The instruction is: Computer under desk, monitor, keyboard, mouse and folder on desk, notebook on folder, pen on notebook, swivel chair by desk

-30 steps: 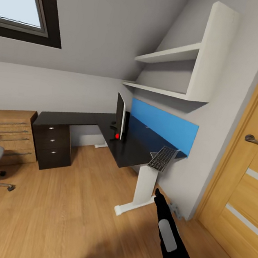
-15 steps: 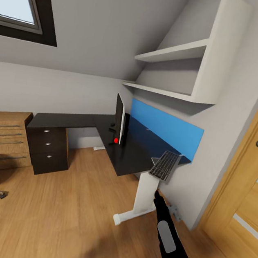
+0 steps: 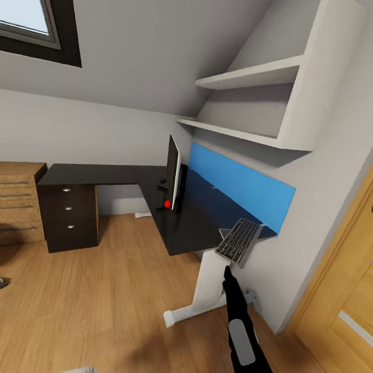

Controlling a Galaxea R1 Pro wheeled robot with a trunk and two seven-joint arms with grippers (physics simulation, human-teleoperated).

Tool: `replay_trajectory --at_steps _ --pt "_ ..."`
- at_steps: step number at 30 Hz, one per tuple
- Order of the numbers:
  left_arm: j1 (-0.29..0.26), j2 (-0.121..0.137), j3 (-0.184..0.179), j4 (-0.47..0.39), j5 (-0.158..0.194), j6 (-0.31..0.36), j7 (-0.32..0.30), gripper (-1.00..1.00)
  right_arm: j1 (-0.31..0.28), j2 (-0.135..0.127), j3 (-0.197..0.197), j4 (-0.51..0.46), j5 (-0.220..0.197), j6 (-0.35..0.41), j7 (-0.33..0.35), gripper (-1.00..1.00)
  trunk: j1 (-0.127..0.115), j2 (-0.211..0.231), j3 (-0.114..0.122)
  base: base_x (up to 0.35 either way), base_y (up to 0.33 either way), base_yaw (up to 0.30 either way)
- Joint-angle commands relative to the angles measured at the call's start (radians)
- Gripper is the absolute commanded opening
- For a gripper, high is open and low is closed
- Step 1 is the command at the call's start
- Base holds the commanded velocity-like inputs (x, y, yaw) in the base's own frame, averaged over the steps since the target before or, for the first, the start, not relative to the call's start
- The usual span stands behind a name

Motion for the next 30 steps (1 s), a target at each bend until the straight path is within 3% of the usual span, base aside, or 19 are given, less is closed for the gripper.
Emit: replay_trajectory --at_steps 1,3,4,9,18,30 --pt "0.000 0.002 -0.003 -0.012 0.013 0.004 0.006 1.00 -0.001 0.001 -0.003 0.001 -0.018 -0.002 0.015 1.00 0.000 -0.001 -0.001 0.000 0.000 0.000" --pt "0.000 0.004 -0.002 -0.037 0.039 0.006 0.002 1.00 -0.001 0.000 -0.003 0.001 -0.041 -0.003 0.026 1.00 0.000 -0.001 -0.001 0.000 0.000 0.000" --pt "-0.001 0.007 -0.003 -0.077 0.081 0.009 0.000 1.00 -0.001 0.000 -0.003 0.001 -0.064 -0.003 0.035 1.00 0.000 -0.001 -0.001 0.000 0.000 0.000" --pt "0.005 0.009 -0.004 -0.164 0.114 0.048 -0.001 1.00 -0.001 0.001 -0.003 -0.001 -0.089 -0.004 0.041 1.00 0.015 -0.029 -0.014 0.000 0.000 0.000" --pt "0.007 0.010 -0.004 -0.176 0.115 0.059 0.001 1.00 -0.001 0.000 -0.003 -0.001 -0.147 -0.004 0.041 1.00 0.050 -0.092 -0.042 0.000 0.000 0.000" --pt "0.007 0.010 -0.005 -0.177 0.114 0.060 0.003 1.00 -0.001 0.000 -0.003 0.001 -0.154 -0.006 0.041 1.00 0.096 -0.176 -0.079 0.000 0.000 0.000"
